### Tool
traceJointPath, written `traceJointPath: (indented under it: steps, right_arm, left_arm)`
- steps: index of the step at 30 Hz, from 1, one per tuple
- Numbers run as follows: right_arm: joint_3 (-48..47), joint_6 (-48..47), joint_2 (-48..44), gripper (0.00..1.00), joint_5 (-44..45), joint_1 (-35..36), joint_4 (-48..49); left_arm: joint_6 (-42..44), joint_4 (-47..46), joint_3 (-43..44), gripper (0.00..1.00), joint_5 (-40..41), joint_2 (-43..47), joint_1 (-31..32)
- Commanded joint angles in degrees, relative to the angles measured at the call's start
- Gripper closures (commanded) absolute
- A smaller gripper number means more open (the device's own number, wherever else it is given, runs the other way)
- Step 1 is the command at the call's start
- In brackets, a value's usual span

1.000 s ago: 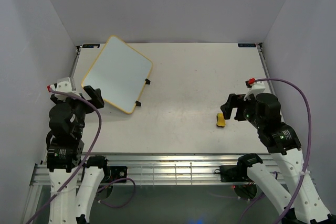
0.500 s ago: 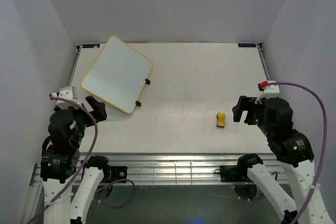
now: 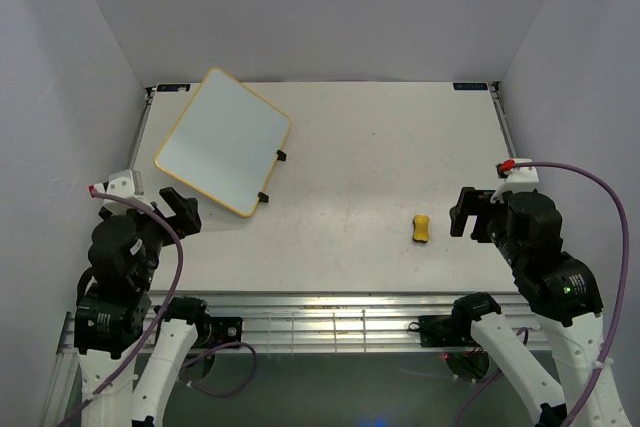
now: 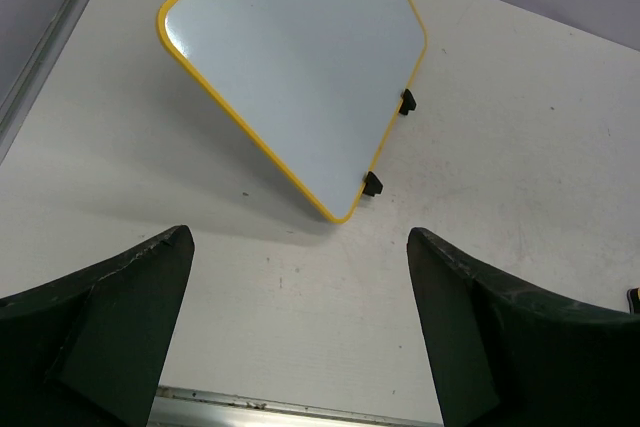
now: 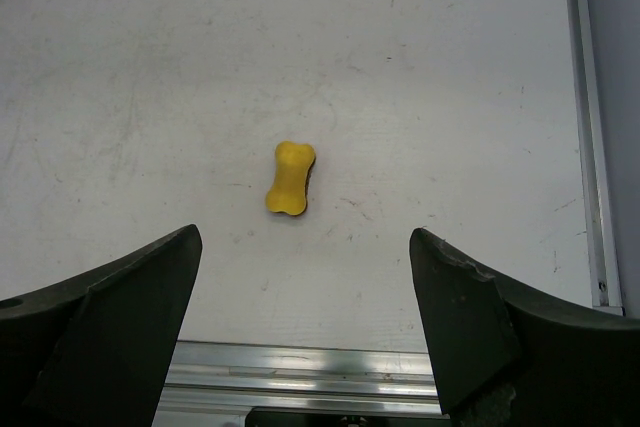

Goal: Erase the whiteboard

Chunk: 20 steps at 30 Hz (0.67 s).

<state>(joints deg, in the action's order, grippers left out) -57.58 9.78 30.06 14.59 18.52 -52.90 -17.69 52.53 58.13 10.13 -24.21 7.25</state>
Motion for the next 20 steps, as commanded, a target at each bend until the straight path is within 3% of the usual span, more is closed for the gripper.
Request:
traceJointPath:
  steps: [1, 20]
  right_arm:
    - [-1.22, -0.82, 0.08, 0.1, -0.26, 0.28, 0.96]
    - [-1.04, -0.82, 0.52, 0.1, -1.14, 0.28, 1.93]
  left_arm:
    - [-0.24, 0.11, 1.2, 0.02, 0.42, 0.39, 0.14]
    - [-0.68, -0.41, 2.69, 0.02, -1.43, 0.04, 0.23]
